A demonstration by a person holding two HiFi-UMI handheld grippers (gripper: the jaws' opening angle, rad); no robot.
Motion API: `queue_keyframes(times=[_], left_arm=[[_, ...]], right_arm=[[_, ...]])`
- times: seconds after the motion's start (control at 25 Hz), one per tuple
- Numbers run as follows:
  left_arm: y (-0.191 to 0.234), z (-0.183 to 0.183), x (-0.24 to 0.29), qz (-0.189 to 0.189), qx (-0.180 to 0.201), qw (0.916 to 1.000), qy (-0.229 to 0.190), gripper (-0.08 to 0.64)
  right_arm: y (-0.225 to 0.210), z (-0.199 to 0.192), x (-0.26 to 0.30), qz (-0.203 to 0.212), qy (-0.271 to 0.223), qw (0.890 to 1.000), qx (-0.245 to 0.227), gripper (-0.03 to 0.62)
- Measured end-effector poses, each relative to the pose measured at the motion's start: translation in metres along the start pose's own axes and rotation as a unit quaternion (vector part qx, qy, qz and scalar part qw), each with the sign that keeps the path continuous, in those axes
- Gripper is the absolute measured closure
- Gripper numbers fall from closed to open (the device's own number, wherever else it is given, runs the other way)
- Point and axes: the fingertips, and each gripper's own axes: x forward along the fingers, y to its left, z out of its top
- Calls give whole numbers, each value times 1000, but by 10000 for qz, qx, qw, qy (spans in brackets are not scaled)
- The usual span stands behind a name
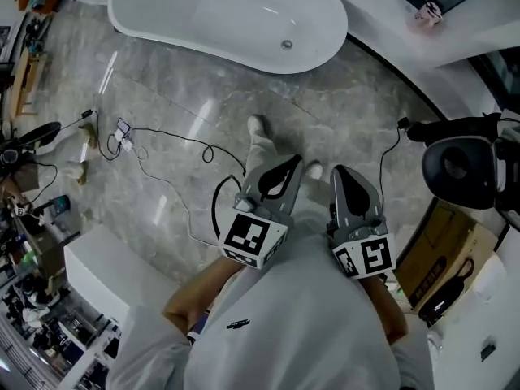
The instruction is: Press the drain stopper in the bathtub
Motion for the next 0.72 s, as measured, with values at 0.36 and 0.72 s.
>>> queue_keyframes(times=[0.36,0.72], left_arm=[[7,-15,-11,757,-379,9963,-121,555],[122,43,58,912,-912,9914,-213,555]], right_arm=[[-25,-3,5,395,-84,9992,20,589],[-33,51,123,847,311,9944,-545,558]])
